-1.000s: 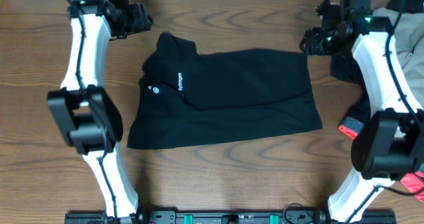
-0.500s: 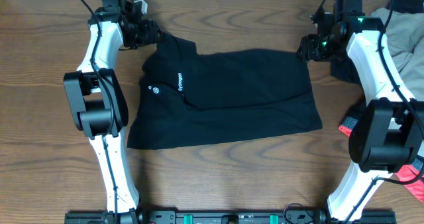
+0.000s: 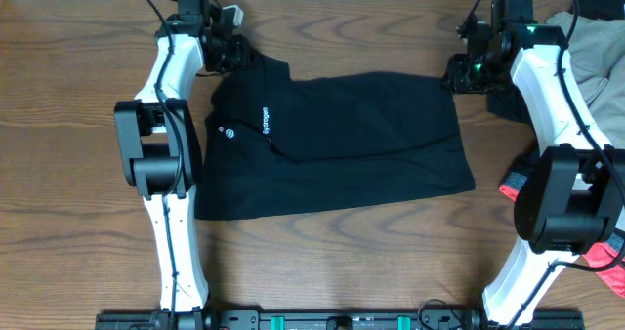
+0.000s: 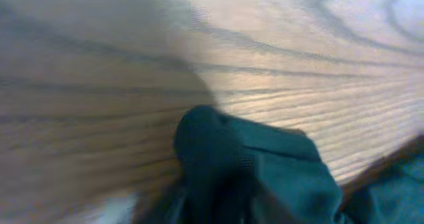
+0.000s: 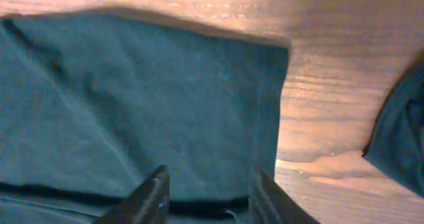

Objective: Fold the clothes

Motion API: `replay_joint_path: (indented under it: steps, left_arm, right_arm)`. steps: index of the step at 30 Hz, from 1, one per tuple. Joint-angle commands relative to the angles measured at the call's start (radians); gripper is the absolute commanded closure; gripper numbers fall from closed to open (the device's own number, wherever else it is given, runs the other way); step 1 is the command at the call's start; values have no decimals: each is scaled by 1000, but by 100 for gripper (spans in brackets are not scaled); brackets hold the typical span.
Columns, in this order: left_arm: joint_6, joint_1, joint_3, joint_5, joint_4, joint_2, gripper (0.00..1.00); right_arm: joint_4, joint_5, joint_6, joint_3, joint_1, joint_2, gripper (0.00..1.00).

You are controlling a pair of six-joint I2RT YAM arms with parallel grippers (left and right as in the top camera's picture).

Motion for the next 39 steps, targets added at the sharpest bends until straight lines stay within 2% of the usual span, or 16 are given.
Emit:
replay_joint_path:
  steps: [1, 6, 10, 14, 20, 39]
  left_arm:
    - [6, 8, 21, 9, 8, 5, 79]
    - [7, 20, 24, 29, -13, -61, 81]
    - [15, 20, 24, 24, -61, -134, 81]
    - [15, 20, 24, 24, -118, -173, 81]
    - [15, 19, 20, 24, -174, -174, 81]
    - [15, 17, 20, 24, -203, -174, 81]
  right_arm:
    - [-2, 6, -2, 11, -19, -6, 65]
    - [40, 103, 97, 5, -40, -3, 74]
    - [95, -9, 137, 4, -95, 29, 76]
    - [135, -119, 137, 4, -133, 89, 74]
    - [208, -220, 125, 4, -137, 176, 59]
    - [362, -248, 208, 4, -108, 350, 58]
